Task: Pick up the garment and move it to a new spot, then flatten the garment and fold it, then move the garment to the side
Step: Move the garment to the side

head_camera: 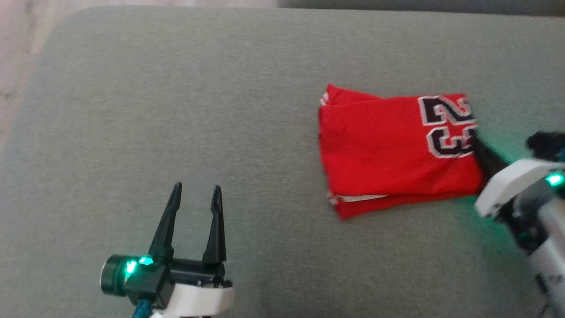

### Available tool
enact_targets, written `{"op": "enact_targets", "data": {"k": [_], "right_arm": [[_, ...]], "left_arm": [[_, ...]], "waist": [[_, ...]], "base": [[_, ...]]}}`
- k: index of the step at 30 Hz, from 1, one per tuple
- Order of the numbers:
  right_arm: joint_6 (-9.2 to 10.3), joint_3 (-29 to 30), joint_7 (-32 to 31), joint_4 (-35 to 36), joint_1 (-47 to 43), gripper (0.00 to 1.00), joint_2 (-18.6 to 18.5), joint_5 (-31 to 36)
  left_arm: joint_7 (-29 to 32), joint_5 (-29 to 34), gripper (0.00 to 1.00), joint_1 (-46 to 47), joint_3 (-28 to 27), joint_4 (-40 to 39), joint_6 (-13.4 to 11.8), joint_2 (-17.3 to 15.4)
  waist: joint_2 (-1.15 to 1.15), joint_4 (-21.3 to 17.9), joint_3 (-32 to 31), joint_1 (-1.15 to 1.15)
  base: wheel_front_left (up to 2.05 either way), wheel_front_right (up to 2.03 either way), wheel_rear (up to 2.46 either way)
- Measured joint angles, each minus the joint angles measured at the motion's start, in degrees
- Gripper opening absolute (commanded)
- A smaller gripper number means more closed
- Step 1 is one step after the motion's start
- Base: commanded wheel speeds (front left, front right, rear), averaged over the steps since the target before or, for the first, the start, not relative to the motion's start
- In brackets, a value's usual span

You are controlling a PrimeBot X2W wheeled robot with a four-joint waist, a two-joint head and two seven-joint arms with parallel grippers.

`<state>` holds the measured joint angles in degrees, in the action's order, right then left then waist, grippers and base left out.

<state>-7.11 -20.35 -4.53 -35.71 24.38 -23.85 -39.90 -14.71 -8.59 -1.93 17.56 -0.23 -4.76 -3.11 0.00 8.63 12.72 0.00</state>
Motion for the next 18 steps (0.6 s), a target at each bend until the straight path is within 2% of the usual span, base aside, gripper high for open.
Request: {"op": "enact_targets", "data": {"k": [8, 14, 18], "right_arm": [[0.00, 1.18, -2.67, 6.25, 4.21, 0.00, -10.65, 2.44], [0.00, 6.50, -5.80, 11.35, 5.52, 0.00, -18.53, 5.65], [0.00, 11.22, -8.25, 14.57, 5.49, 0.00, -22.25, 6.89]], "left_arm": [[0.00, 0.02, 1.00, 3.29, -0.78, -1.21, 0.08, 0.03], [0.00, 0.62, 1.00, 6.26, -1.24, -1.55, 0.79, 0.05], [0.00, 0.85, 1.00, 7.82, -1.75, -1.69, 1.29, 0.07]], "waist": [[0.00, -5.23, 3.95, 0.00], [0.00, -8.88, 8.51, 0.01], [0.00, -10.83, 11.38, 0.01]], "base": [[0.00, 0.00, 0.00], [0.00, 0.00, 0.00], [0.00, 0.00, 0.00]]}}
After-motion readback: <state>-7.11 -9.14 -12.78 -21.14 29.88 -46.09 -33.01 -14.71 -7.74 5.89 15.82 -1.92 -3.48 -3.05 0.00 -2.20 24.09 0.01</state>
